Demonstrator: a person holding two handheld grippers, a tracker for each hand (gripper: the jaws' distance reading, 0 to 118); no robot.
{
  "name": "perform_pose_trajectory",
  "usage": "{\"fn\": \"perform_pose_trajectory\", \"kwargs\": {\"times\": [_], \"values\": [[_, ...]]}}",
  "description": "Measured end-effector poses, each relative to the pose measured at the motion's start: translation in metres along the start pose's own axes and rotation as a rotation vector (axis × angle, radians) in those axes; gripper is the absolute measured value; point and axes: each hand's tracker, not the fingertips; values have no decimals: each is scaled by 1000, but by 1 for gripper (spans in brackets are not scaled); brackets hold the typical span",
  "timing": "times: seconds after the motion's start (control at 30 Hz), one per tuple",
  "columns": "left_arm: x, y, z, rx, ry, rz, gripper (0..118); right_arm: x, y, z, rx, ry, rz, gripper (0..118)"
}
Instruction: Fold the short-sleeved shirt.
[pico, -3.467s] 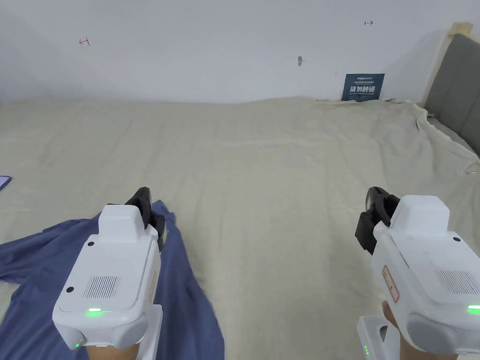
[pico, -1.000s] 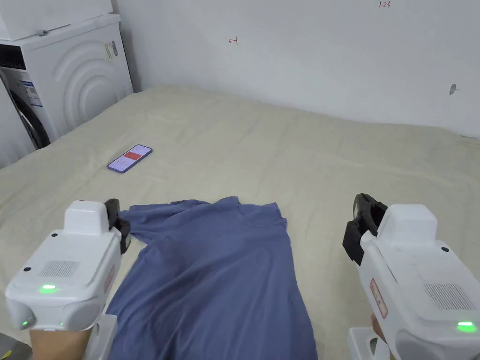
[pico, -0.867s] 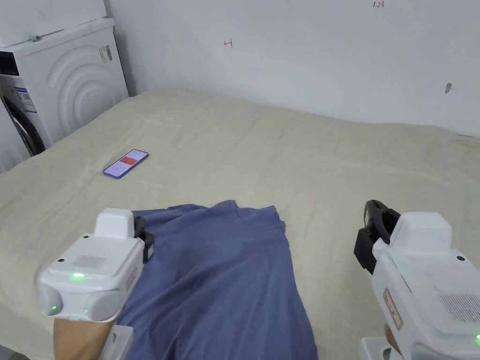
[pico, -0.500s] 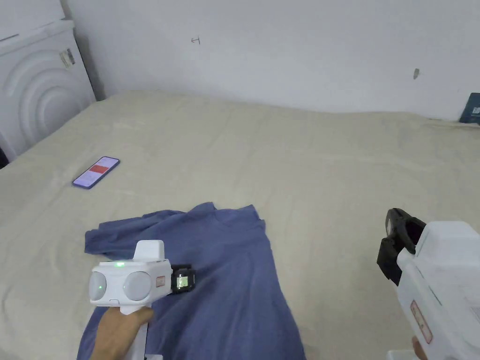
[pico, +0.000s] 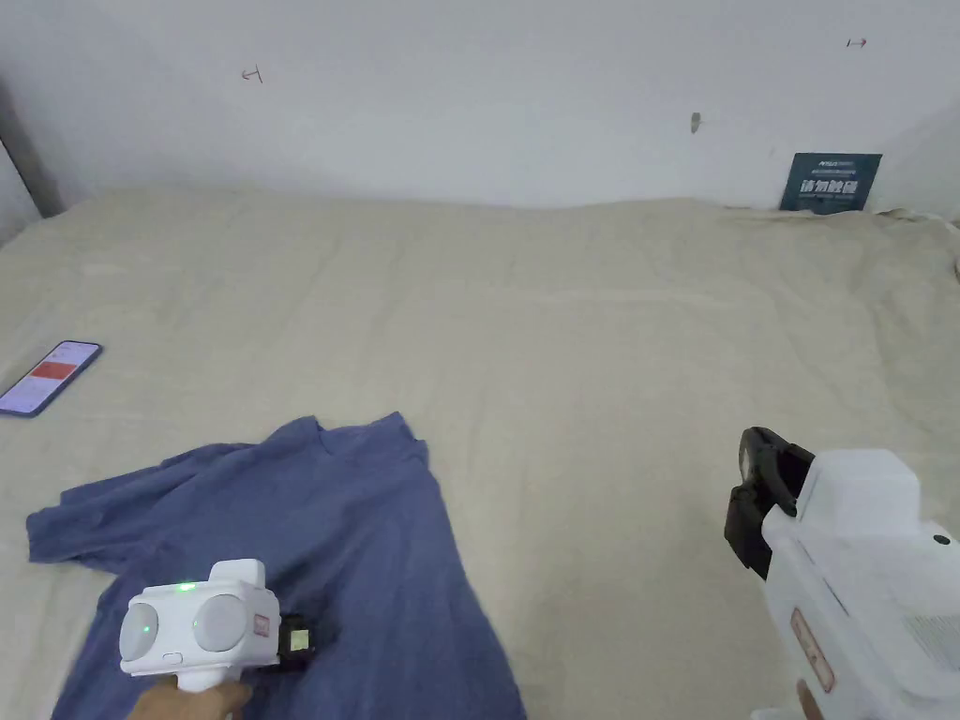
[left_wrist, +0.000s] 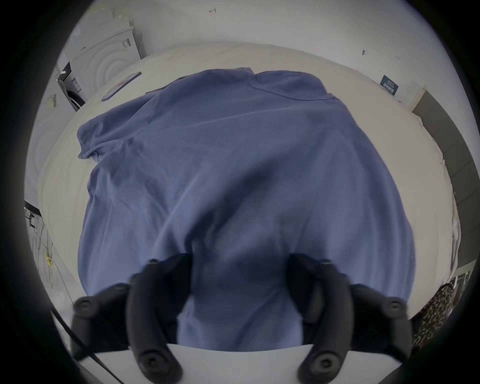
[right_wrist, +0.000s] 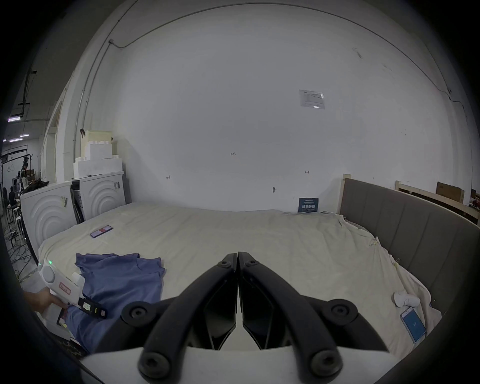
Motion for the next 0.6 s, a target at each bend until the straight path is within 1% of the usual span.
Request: {"fn": "perform_pose_trajectory", "kwargs": {"times": [0.03, 0.07, 0.1, 0.17, 0.23, 0.37, 0.43, 0.5, 0.6], "values": [[2, -1, 2, 22, 4, -25, 20, 1, 0, 0, -1, -2, -3, 0], [4, -2, 3, 28, 10, -47, 9, 2, 0, 0, 0, -3, -5, 0], [0, -2, 0, 26, 13, -61, 2, 3, 0, 0, 1, -5, -10, 0], [-3, -3, -1, 28, 7, -75, 0, 3, 2, 2, 4, -6, -20, 0], [-8, -4, 5, 48, -14, -49, 0, 4, 4, 4, 8, -5, -29, 0], [-30, -10, 25, 150, -141, 79, 0, 5, 11, 10, 22, 0, -36, 0], [-42, -14, 44, 189, -244, 187, 0, 8, 13, 12, 30, 3, -36, 0], [-50, -18, 55, 224, -306, 242, 0, 12, 15, 16, 40, 3, -41, 0], [-49, -22, 73, 278, -368, 228, 0, 19, 16, 22, 54, -2, -48, 0]]}}
